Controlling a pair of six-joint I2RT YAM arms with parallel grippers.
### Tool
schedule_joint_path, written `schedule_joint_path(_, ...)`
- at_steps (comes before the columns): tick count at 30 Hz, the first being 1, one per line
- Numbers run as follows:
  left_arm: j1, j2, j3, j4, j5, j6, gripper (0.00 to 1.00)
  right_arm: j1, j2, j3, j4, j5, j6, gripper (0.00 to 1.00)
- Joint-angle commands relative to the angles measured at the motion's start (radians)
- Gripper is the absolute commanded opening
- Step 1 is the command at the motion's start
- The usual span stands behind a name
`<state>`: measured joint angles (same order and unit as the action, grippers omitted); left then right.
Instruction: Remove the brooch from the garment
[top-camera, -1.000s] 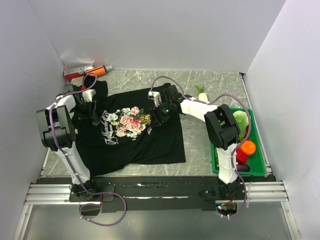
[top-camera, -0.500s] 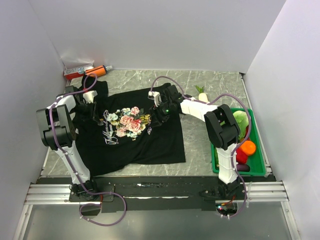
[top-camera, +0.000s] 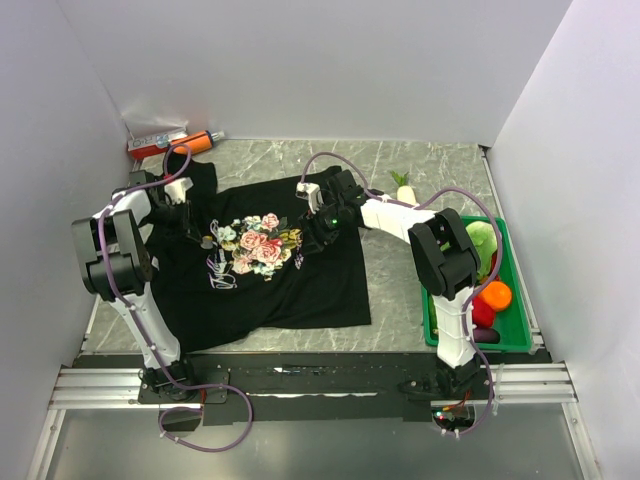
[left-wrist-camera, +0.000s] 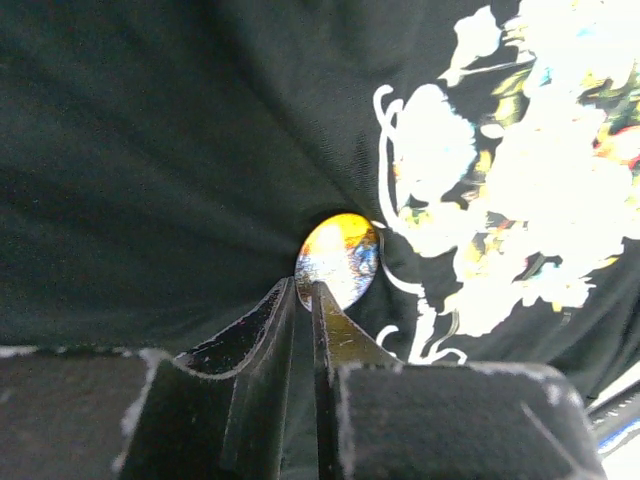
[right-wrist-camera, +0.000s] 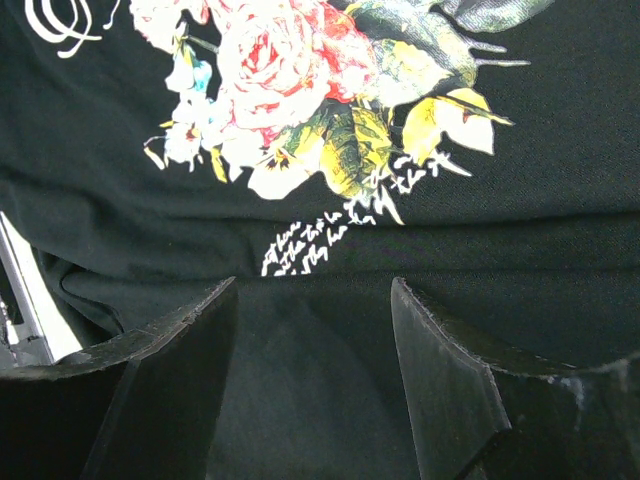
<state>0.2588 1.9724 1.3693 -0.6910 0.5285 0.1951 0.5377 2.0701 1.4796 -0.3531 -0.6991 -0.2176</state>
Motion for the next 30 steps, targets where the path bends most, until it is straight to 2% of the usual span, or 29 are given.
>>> schedule_joint_path(1,0.000,-0.075,0.013,0.033,0.146,-0.028,0.18,0.007,0.001,0.022,0.020,0.003,-0.003,0.69)
schedule_joint_path(4,-0.001,-0.078,0.011,0.038,0.162,-0.037,0.23,0.007,0.001,0.021,0.020,0.004,-0.005,0.69)
schedule_joint_path(6,-0.001,-0.063,0.016,0.035,0.136,-0.051,0.32,0.010,0.002,0.024,0.020,0.003,-0.005,0.70)
schedule_joint_path(10,0.000,-0.047,0.016,0.025,0.105,-0.052,0.35,0.015,0.007,0.031,0.019,0.004,-0.005,0.70)
schedule_joint_path(14,-0.003,-0.037,0.017,0.016,0.099,-0.052,0.34,0.015,0.010,0.033,0.019,0.004,-0.005,0.70)
schedule_joint_path(19,-0.010,-0.038,0.011,0.008,0.022,-0.033,0.30,0.015,0.010,0.031,0.020,0.006,-0.005,0.70)
schedule_joint_path(30,-0.015,-0.081,-0.039,0.002,-0.016,0.018,0.20,0.016,0.013,0.038,0.016,0.004,-0.008,0.70)
